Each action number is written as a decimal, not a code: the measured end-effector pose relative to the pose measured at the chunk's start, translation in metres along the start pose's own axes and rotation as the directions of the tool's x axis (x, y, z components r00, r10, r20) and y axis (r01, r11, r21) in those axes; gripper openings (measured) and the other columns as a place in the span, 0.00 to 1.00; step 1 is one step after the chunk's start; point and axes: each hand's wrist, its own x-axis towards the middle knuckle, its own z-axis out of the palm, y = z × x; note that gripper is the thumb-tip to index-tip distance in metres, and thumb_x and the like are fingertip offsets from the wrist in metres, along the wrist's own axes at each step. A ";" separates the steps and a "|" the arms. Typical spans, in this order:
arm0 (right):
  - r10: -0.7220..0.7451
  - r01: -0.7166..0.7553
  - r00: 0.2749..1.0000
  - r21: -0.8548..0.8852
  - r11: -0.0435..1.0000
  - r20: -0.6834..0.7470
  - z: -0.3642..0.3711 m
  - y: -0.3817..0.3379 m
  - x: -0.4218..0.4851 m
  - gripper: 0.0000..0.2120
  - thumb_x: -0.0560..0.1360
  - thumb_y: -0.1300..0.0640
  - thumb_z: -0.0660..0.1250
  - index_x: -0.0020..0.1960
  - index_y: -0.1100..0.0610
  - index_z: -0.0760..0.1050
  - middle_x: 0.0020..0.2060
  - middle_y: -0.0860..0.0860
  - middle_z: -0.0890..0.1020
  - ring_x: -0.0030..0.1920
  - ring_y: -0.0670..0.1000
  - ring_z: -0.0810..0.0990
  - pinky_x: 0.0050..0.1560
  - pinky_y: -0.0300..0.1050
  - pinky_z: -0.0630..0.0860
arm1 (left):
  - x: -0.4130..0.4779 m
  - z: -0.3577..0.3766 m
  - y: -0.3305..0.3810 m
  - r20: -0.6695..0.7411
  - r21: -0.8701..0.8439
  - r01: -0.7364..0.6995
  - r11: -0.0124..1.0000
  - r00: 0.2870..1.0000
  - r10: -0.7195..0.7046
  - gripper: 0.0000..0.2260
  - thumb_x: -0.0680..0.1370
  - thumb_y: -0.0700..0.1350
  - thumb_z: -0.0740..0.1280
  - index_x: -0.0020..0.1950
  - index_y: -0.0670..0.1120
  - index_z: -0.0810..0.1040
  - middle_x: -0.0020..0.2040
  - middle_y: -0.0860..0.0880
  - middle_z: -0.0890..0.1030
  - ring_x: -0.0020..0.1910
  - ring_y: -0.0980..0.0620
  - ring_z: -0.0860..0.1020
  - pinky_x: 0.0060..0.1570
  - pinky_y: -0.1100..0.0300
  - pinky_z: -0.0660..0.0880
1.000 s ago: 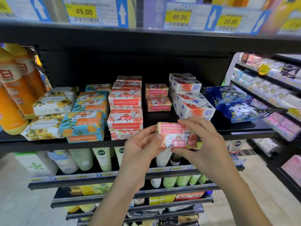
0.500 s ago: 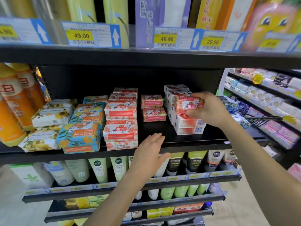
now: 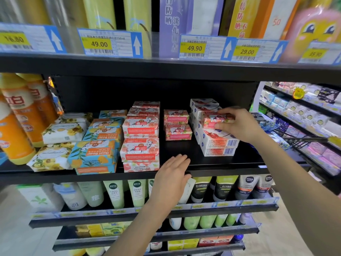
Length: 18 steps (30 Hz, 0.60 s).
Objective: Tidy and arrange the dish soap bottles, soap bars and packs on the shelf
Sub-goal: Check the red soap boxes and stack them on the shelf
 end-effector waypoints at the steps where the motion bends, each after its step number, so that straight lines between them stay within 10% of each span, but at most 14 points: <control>1: -0.019 0.019 1.000 -0.016 1.000 -0.006 -0.001 -0.004 -0.001 0.29 0.72 0.51 0.79 0.70 0.54 0.77 0.68 0.52 0.76 0.62 0.51 0.78 0.57 0.40 0.71 | 0.000 0.001 0.000 -0.006 0.000 -0.005 1.000 1.000 0.005 0.24 0.67 0.46 0.84 0.62 0.45 0.84 0.62 0.48 0.84 0.62 0.49 0.83 0.67 0.54 0.65; 8: -0.249 0.270 0.959 -0.163 0.949 0.136 0.011 -0.062 0.025 0.31 0.72 0.47 0.78 0.72 0.51 0.75 0.70 0.50 0.76 0.70 0.53 0.74 0.70 0.44 0.68 | -0.002 0.003 -0.002 0.001 -0.062 0.039 0.997 0.999 -0.039 0.22 0.75 0.46 0.78 0.68 0.46 0.81 0.68 0.49 0.81 0.68 0.49 0.78 0.71 0.54 0.61; 13: -0.116 0.244 0.927 -0.337 0.909 0.358 0.039 -0.089 0.073 0.38 0.73 0.48 0.78 0.79 0.48 0.66 0.75 0.52 0.68 0.71 0.56 0.73 0.55 0.46 0.73 | -0.001 0.006 -0.004 -0.002 -0.055 0.036 0.998 0.999 -0.037 0.23 0.71 0.46 0.81 0.65 0.47 0.83 0.66 0.50 0.82 0.66 0.49 0.80 0.69 0.55 0.65; 18: -0.055 0.322 0.890 -0.539 0.778 0.453 0.067 -0.090 0.107 0.34 0.71 0.47 0.79 0.72 0.55 0.71 0.67 0.56 0.76 0.63 0.58 0.77 0.62 0.53 0.77 | -0.001 0.007 -0.006 -0.035 -0.035 -0.002 0.999 0.999 0.001 0.24 0.69 0.47 0.82 0.64 0.46 0.84 0.64 0.50 0.83 0.65 0.50 0.81 0.69 0.54 0.66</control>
